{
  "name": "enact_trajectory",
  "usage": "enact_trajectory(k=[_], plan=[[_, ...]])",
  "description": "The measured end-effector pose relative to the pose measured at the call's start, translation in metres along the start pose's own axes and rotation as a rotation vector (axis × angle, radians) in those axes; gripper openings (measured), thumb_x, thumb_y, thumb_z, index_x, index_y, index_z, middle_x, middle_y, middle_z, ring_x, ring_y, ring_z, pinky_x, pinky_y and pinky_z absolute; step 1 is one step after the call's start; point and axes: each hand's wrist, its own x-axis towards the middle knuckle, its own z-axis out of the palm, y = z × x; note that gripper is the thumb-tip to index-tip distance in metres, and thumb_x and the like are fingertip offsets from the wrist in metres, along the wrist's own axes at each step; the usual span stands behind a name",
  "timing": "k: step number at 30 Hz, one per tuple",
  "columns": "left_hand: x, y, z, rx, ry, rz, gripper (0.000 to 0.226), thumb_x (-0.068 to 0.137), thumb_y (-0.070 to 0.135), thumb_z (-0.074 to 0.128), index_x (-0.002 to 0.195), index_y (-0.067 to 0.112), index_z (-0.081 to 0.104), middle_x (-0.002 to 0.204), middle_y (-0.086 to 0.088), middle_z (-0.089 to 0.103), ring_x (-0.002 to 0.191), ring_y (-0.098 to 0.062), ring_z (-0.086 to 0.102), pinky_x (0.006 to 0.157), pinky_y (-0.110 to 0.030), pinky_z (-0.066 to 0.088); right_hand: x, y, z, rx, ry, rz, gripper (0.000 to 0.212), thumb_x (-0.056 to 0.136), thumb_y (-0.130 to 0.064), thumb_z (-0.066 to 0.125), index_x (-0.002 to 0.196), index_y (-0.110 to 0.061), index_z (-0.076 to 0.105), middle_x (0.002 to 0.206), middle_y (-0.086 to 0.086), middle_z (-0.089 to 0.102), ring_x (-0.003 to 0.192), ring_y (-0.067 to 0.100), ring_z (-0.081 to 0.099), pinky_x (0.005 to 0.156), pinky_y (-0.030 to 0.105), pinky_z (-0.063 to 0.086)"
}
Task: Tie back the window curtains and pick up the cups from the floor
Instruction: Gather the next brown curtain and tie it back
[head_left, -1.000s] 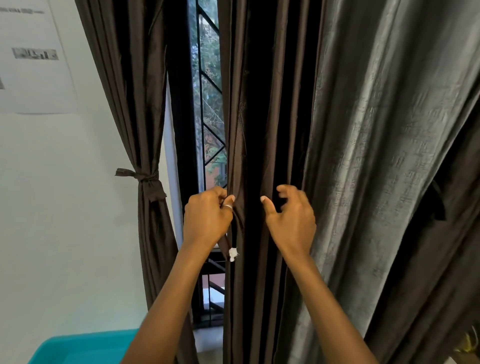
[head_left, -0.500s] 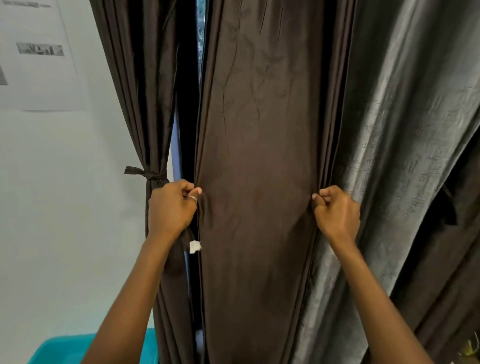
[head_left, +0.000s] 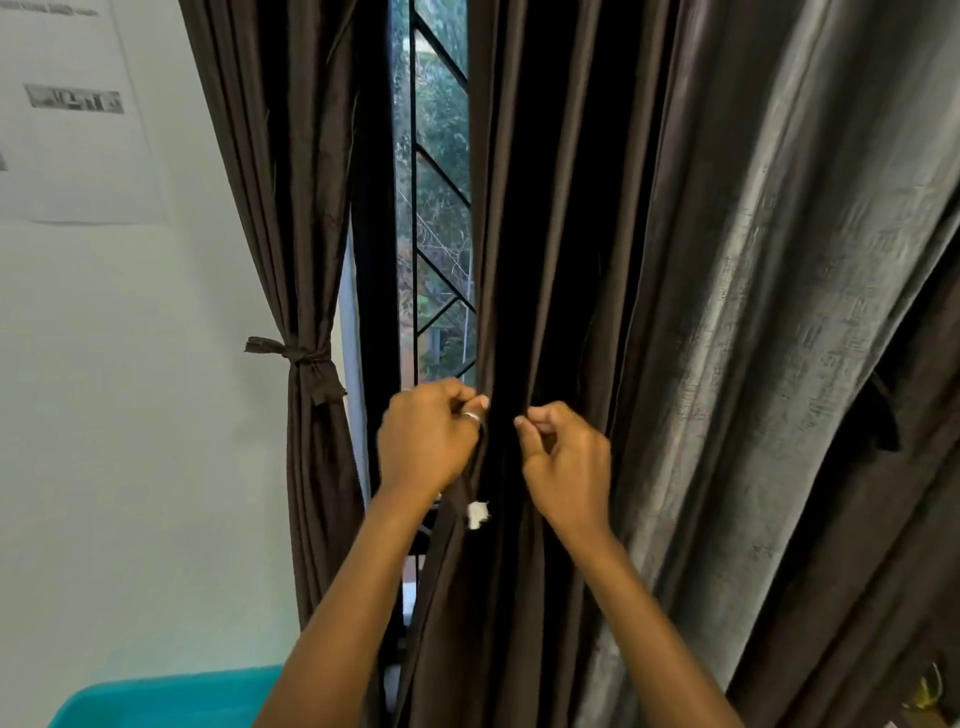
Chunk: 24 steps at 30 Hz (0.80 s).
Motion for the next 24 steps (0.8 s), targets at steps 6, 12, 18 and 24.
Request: enact_trajectory(k=[6,12,18,24], plan=[[-0.001,0.006,0.009,-0.099,-0.072,-0.015,0.013,0.092,0.032,0.066,0.083,0.027,0.074,0.073,0.01,0.071,0.069,-0.01,0.067,0.067,-0.041,0.058,-0.011,-0.012,0.015,-0.012,-0.016,-0.05,0.002,0.091,-0.017,0.069,0.093,-0.015,0.068,0.084,-0.001,0.067,0.073,0.017,0.065,0.059,0.032,0.048],[0.001,0.003,0.004,-0.073,-0.164,0.036,0.017,0.096,0.034,0.059,0.087,0.027,0.072,0.075,0.009,0.07,0.071,-0.01,0.067,0.07,-0.043,0.057,-0.011,-0.013,0.019,-0.021,-0.025,-0.031,0.004,0.092,-0.02,0.068,0.092,-0.017,0.07,0.082,-0.004,0.066,0.07,0.014,0.062,0.056,0.031,0.047],[0.005,0.019,0.0,0.006,-0.177,-0.039,0.047,0.085,0.071,0.053,0.073,0.027,0.066,0.061,0.006,0.066,0.064,-0.009,0.064,0.065,-0.038,0.058,-0.012,-0.017,0.019,-0.068,-0.004,-0.037,0.006,0.093,-0.019,0.067,0.091,-0.015,0.071,0.073,-0.002,0.062,0.062,0.015,0.057,0.052,0.021,0.027],[0.008,0.026,0.002,0.11,-0.133,-0.056,0.029,0.093,0.04,0.062,0.072,0.02,0.061,0.061,0.002,0.061,0.066,-0.02,0.062,0.066,-0.042,0.057,-0.013,-0.024,0.015,-0.107,0.005,-0.067,0.009,0.088,-0.012,0.072,0.081,-0.013,0.067,0.069,-0.001,0.06,0.057,0.01,0.045,0.053,0.008,0.016]])
